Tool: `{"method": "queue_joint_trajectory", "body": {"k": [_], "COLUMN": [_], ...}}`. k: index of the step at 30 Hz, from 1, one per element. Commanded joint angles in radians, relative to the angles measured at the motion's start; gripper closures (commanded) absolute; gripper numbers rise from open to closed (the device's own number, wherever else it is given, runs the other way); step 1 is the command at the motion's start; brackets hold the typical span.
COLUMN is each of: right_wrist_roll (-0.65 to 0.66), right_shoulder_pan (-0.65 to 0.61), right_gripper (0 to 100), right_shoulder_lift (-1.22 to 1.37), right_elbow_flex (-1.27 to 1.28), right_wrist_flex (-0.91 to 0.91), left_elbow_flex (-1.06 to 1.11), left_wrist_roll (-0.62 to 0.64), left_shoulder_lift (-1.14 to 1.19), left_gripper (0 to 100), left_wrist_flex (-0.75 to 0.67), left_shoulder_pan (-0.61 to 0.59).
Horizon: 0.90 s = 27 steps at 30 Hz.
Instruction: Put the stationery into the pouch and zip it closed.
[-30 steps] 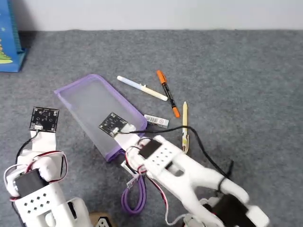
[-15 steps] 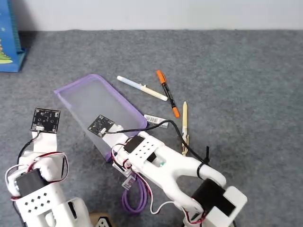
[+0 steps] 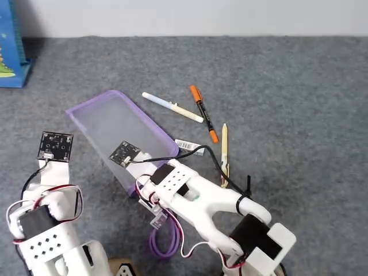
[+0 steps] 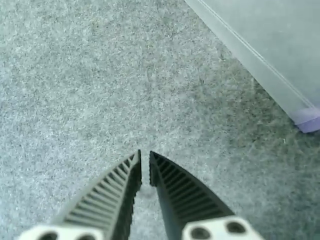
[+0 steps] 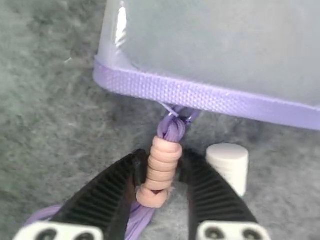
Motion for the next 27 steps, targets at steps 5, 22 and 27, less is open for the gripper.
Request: {"method": "queue_joint_trajectory", "body": {"k": [5,22,27], "right_wrist_roll": [-0.002,0.040,0.040], "right_shoulder_pan": [0.007,0.099,0.099], "right_gripper": [98.9,99.0,99.0], "right_shoulder_lift": [-0.077,-0.673,-0.737], "right_elbow_flex": [-0.032,0.020,0.017], "right_wrist_flex": [0.013,0.154,0.147], "left_elbow_flex": [-0.002,-0.041,-0.085], "left_wrist_roll": [0.005,0.115,0.167], "left_shoulder_lift": [0.009,0.008,0.008], "left_gripper": [97,78,78], "left_wrist_flex": [-0.023,-0.018,-0.014], "left_shoulder_pan": [-0.005,0.212,0.273]}}
